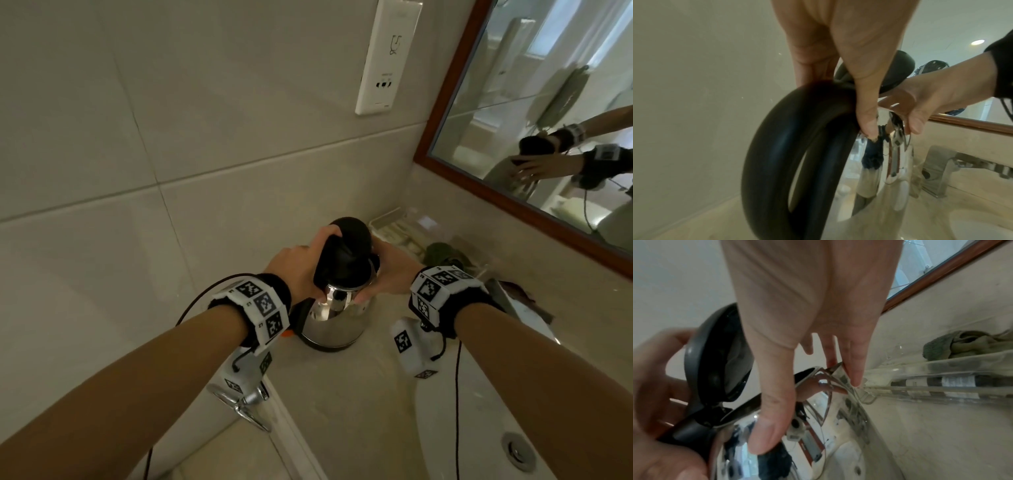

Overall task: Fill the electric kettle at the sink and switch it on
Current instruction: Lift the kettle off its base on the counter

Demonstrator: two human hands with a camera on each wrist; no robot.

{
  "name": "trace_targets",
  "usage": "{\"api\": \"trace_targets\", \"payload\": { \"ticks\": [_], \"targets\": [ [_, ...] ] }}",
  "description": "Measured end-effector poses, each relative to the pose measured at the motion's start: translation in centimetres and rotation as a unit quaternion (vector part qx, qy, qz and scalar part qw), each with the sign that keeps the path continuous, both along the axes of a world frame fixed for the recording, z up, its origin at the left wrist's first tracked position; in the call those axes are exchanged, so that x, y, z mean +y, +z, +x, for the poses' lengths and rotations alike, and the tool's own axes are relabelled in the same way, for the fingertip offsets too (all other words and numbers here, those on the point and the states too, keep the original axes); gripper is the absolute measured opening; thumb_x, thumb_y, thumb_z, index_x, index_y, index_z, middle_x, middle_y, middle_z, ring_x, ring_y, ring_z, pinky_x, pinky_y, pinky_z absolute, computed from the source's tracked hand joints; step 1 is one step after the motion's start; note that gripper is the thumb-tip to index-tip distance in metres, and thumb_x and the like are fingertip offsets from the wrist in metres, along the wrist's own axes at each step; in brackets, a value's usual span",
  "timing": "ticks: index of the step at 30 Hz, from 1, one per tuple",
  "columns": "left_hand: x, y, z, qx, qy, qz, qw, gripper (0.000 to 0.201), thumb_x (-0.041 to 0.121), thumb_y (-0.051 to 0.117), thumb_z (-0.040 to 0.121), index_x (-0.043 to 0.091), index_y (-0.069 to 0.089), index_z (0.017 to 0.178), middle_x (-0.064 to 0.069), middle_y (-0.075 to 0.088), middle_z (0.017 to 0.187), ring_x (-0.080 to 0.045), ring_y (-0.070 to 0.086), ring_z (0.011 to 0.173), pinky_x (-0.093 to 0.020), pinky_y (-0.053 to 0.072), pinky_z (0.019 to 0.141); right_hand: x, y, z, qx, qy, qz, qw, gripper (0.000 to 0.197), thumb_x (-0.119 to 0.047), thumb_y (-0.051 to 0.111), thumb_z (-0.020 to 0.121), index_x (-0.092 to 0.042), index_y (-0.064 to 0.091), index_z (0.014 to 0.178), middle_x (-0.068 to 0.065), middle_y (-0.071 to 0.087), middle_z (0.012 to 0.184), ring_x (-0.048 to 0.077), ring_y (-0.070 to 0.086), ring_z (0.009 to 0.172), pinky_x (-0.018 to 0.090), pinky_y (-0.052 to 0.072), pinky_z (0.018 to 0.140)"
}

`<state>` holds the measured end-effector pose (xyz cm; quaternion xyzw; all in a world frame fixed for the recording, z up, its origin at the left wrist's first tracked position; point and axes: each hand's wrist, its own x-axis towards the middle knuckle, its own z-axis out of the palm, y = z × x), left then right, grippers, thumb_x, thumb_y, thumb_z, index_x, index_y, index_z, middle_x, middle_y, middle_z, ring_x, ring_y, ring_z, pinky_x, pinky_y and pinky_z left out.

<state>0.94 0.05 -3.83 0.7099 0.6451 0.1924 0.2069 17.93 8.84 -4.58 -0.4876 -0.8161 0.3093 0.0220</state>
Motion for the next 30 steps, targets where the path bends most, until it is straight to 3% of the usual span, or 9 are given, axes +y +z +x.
{"api": "trace_targets", "payload": {
  "ticks": [3,6,8,11,15,18,24,27,30],
  "targets": [
    [0.1,0.2,1.3,-0.039,-0.005,0.025,0.999,0.093,0.011,0.078,0.064,0.030,0.016,0.131,-0.002,0.058,0.082,-0.024,0.059,0.073,-0.034,0.053,0.070,-0.5,0.8,2.1,-0.003,-0.022,0.003,1.000,0.142,-0.045,0.089,0.033,-0.028,0.012,0.150,0.005,0.052,0.139,0.026,0.049,0.129,0.049,0.039,0.109],
    [0.7,1.4,3.4,-0.075,-0.013,0.062,0.995,0.093,0.013,0.080,0.062,0.029,0.018,0.129,0.007,0.050,0.067,-0.021,0.057,0.065,-0.031,0.049,0.063,-0.9,2.6,5.1,-0.012,-0.075,0.000,0.997,0.137,-0.034,0.091,0.046,-0.027,0.005,0.152,0.007,0.046,0.145,0.028,0.043,0.135,0.046,0.033,0.114],
    [1.3,2.6,5.4,-0.101,-0.030,0.071,0.992,0.092,0.013,0.080,0.061,0.032,0.019,0.127,0.005,0.052,0.067,-0.021,0.059,0.063,-0.032,0.050,0.060,-1.3,4.0,7.7,-0.017,-0.109,0.005,0.994,0.134,-0.030,0.091,0.050,-0.027,0.004,0.152,0.006,0.047,0.145,0.028,0.043,0.135,0.045,0.033,0.114],
    [2.1,4.4,9.1,-0.131,-0.083,0.071,0.985,0.088,0.009,0.077,0.063,0.031,0.021,0.128,0.007,0.048,0.074,-0.013,0.054,0.064,-0.028,0.045,0.062,-2.4,6.0,11.9,-0.029,-0.156,0.024,0.987,0.137,-0.035,0.092,0.044,-0.030,0.006,0.151,0.006,0.045,0.146,0.028,0.042,0.135,0.048,0.035,0.113],
    [2.2,6.1,14.1,-0.143,-0.175,0.059,0.972,0.086,0.004,0.074,0.067,0.026,0.021,0.131,0.002,0.049,0.071,-0.025,0.058,0.071,-0.036,0.052,0.064,-4.8,8.5,17.6,-0.062,-0.221,0.012,0.973,0.128,-0.025,0.090,0.056,-0.027,0.004,0.152,0.010,0.044,0.146,0.028,0.042,0.135,0.043,0.034,0.112],
    [2.0,6.1,17.8,-0.155,-0.235,0.034,0.959,0.089,0.004,0.074,0.065,0.028,0.018,0.130,-0.004,0.057,0.070,-0.029,0.062,0.068,-0.042,0.055,0.064,-7.0,9.3,21.6,-0.096,-0.245,-0.006,0.965,0.120,-0.028,0.087,0.062,-0.027,0.008,0.152,0.008,0.049,0.142,0.027,0.045,0.133,0.038,0.034,0.109],
    [0.6,3.1,22.8,-0.156,-0.286,-0.005,0.945,0.090,0.008,0.077,0.061,0.032,0.021,0.126,-0.007,0.059,0.093,-0.021,0.062,0.071,-0.036,0.055,0.065,-10.1,6.5,27.0,-0.137,-0.283,-0.100,0.944,0.113,-0.037,0.086,0.061,-0.032,0.018,0.150,0.004,0.050,0.142,0.025,0.046,0.132,0.039,0.033,0.110],
    [-0.2,0.5,24.7,-0.172,-0.276,-0.007,0.946,0.089,0.012,0.079,0.057,0.032,0.025,0.125,-0.018,0.061,0.106,-0.032,0.064,0.083,-0.046,0.056,0.073,-10.8,4.6,28.9,-0.146,-0.290,-0.135,0.936,0.108,-0.038,0.085,0.063,-0.027,0.021,0.150,0.003,0.047,0.145,0.024,0.043,0.135,0.038,0.031,0.113],
    [-1.0,-2.6,26.6,-0.201,-0.256,-0.040,0.945,0.084,0.008,0.078,0.061,0.022,0.027,0.127,-0.011,0.060,0.089,-0.030,0.062,0.072,-0.045,0.055,0.069,-11.0,1.7,30.1,-0.177,-0.278,-0.152,0.932,0.100,-0.042,0.082,0.066,-0.017,0.030,0.148,0.002,0.046,0.147,0.023,0.042,0.136,0.036,0.031,0.113]
  ]
}}
